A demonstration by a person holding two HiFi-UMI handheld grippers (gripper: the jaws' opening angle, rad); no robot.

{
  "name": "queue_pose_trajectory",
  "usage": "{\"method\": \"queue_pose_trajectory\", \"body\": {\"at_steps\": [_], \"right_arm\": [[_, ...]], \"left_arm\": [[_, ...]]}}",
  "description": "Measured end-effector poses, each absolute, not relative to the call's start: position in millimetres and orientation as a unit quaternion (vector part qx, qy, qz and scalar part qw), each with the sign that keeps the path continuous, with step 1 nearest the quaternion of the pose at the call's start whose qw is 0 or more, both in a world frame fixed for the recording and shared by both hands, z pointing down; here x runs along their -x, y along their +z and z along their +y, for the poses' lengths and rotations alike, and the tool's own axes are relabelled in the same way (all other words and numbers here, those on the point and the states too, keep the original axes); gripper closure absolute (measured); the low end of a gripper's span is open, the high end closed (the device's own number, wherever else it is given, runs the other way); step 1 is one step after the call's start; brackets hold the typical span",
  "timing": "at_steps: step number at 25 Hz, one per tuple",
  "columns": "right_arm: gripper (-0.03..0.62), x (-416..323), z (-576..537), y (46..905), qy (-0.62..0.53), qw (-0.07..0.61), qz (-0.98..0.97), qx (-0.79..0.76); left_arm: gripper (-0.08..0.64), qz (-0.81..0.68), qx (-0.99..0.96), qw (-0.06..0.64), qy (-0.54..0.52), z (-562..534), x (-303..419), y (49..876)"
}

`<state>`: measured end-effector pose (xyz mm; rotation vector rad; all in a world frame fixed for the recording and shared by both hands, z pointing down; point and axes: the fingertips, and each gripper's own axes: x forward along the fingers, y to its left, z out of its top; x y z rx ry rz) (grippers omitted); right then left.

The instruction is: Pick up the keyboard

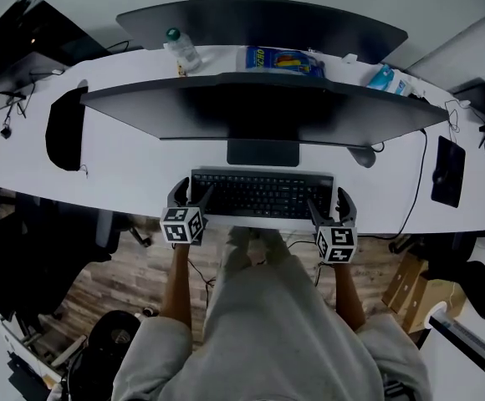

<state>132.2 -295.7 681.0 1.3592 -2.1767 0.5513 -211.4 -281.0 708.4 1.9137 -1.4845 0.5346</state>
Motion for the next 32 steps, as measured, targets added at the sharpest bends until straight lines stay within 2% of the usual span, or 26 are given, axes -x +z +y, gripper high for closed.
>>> {"method": "queue_pose_trajectory", "body": {"at_steps": [17, 32], "right_arm": [[0.225, -137, -291, 689, 0.229, 0.252, -0.78, -0.524], [0.15, -130, -295, 728, 0.307, 0.254, -0.774, -0.491]], "left_arm": [[0.224, -0.524, -0.744, 0.361, 0.203, -297, 202, 726], [0.216, -0.538, -0.738, 0.357, 0.196, -299, 201, 727]]}}
